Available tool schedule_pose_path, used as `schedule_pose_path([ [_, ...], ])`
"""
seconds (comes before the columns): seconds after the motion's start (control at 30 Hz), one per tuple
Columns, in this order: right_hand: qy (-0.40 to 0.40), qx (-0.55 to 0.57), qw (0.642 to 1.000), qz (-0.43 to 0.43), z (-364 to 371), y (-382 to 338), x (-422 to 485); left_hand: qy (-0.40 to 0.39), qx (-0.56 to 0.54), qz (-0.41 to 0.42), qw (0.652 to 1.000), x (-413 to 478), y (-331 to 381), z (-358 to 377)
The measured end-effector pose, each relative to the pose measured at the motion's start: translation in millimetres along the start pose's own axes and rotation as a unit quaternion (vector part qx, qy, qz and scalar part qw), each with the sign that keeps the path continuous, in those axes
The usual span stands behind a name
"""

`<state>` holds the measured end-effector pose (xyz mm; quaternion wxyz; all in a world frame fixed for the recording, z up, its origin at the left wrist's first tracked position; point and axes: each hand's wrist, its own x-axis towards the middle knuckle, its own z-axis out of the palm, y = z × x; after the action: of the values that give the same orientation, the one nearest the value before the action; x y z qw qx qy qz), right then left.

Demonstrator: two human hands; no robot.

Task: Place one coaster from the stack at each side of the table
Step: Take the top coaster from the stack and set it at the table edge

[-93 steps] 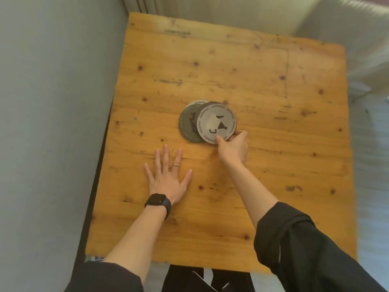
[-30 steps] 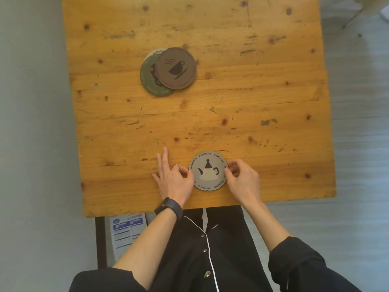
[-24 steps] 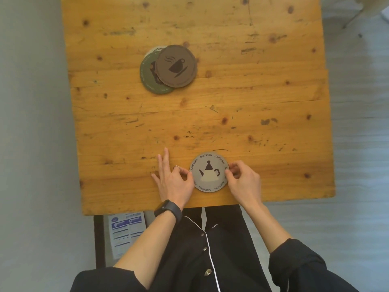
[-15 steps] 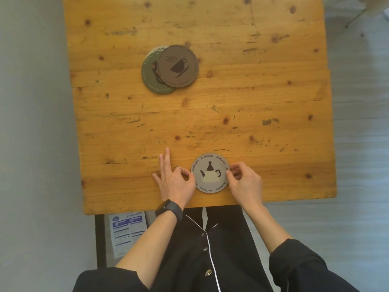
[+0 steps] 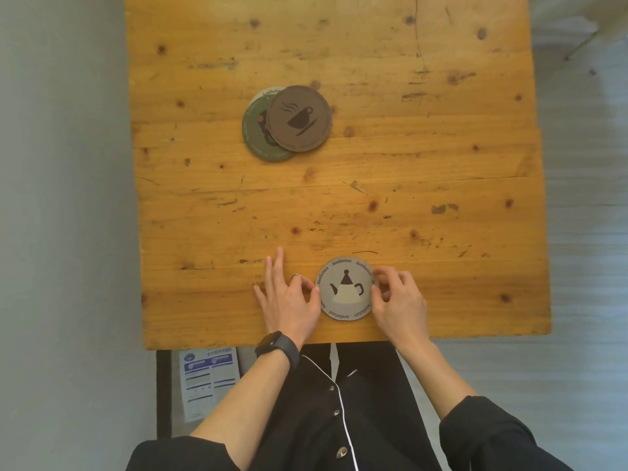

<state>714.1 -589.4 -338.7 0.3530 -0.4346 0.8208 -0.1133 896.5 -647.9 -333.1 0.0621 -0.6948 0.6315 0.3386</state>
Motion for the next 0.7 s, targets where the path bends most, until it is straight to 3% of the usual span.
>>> schedule_pose_path([
  [0.33, -0.113, -0.108, 0.988, 0.004, -26, -16, 28, -0.019, 0.046, -0.011, 0.999, 5, 3, -9],
  [0.43, -0.117, -0.105, 0.987, 0.019, -42, -43, 57, 0.02, 0.041, -0.009, 0.999, 28, 8, -21],
  [0.7, -0.03, 0.104, 0.993, 0.042, -36, -161, 183, 0.097, 0.078, 0.024, 0.992, 152, 28, -75],
])
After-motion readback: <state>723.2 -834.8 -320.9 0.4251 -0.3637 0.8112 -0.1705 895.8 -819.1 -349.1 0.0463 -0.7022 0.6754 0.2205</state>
